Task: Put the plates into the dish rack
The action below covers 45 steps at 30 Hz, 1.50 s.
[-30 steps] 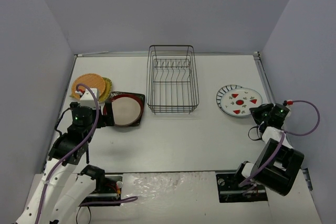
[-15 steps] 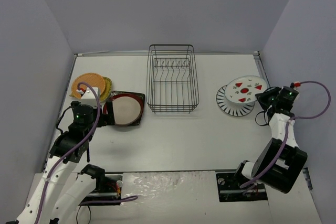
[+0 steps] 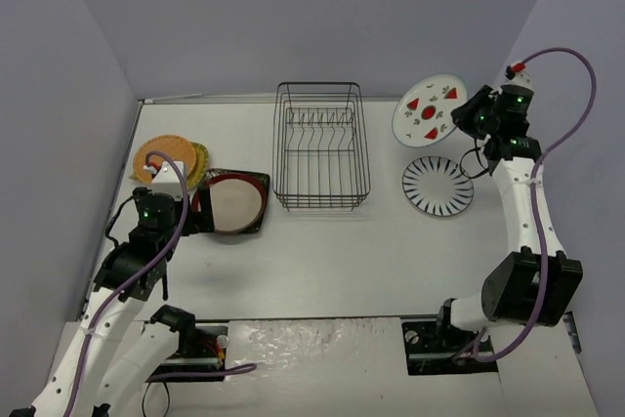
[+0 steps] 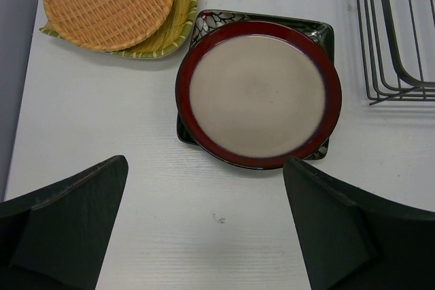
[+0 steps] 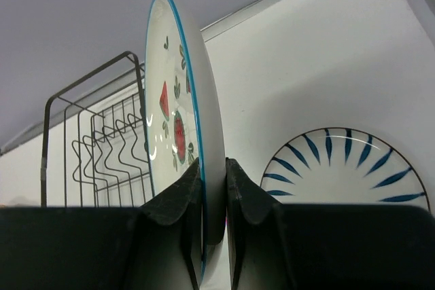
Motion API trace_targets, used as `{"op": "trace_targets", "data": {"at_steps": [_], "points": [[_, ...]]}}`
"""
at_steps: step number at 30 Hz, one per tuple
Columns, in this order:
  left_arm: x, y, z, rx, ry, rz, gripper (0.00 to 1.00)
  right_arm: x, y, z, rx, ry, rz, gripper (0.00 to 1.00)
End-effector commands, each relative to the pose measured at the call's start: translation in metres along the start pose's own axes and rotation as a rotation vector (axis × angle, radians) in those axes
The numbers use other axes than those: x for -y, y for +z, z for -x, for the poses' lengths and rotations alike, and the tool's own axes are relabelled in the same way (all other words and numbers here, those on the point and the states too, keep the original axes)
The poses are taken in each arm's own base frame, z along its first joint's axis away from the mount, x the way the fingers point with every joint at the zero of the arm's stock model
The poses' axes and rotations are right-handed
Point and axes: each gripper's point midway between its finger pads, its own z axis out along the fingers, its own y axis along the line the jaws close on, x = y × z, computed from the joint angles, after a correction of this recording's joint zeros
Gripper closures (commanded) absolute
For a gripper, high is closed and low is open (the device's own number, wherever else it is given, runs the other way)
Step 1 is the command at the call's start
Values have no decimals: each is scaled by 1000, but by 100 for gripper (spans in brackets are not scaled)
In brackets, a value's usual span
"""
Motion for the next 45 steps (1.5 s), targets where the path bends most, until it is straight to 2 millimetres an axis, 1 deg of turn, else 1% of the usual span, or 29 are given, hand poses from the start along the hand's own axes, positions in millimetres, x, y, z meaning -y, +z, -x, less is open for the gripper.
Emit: {"op": "trace_targets", "data": {"at_steps": [1, 3, 4, 6, 7, 9, 11, 12, 14, 15, 18, 19, 21, 23, 29, 32, 36, 40, 41, 43, 45], "points": [[-1, -8, 30, 76, -41, 14, 3, -70, 8, 40, 154, -166, 61, 100], [-4, -11, 31, 78, -44, 25, 3, -93, 15, 31, 143, -235, 38, 100], [-5, -12, 31, 80, -45, 29, 3, -101, 17, 31, 155, -262, 24, 100], [-8, -13, 30, 84, -50, 44, 3, -124, 21, 29, 177, -321, 12, 100], [-9, -13, 29, 86, -52, 46, 3, -132, 24, 29, 187, -343, 3, 100], [-9, -13, 28, 94, -54, 45, 3, -141, 32, 29, 208, -380, -35, 100], [-8, -11, 27, 93, -55, 42, 3, -160, 36, 21, 214, -437, -36, 100], [-8, -10, 27, 92, -53, 43, 3, -166, 39, 21, 224, -452, -49, 100], [-9, -7, 25, 79, -49, 55, 3, -180, 42, 15, 234, -494, -59, 100], [-9, -6, 24, 71, -46, 61, 3, -184, 44, 14, 244, -506, -77, 100], [-11, -3, 21, 49, -35, 72, 3, -187, 52, 14, 265, -515, -129, 100], [-11, -3, 21, 47, -32, 74, 3, -188, 57, 8, 259, -522, -137, 100], [-11, -3, 21, 49, -33, 73, 3, -190, 60, 10, 273, -514, -154, 100], [-11, -3, 22, 52, -34, 76, 3, -190, 70, 3, 263, -510, -156, 100], [-15, -4, 22, 55, -32, 96, 3, -192, 91, -10, 244, -499, -161, 100], [-16, -4, 21, 54, -32, 99, 3, -197, 99, -20, 226, -511, -142, 100], [-17, -5, 21, 55, -31, 102, 3, -197, 107, -28, 218, -531, -154, 100], [-17, -5, 21, 54, -29, 106, 3, -193, 119, -44, 191, -542, -160, 100], [-18, -5, 21, 56, -29, 107, 3, -190, 125, -51, 177, -546, -164, 100], [-18, -5, 21, 57, -28, 107, 3, -188, 129, -57, 167, -544, -167, 100], [-18, -5, 20, 53, -27, 108, 3, -185, 135, -68, 149, -540, -163, 100]]}}
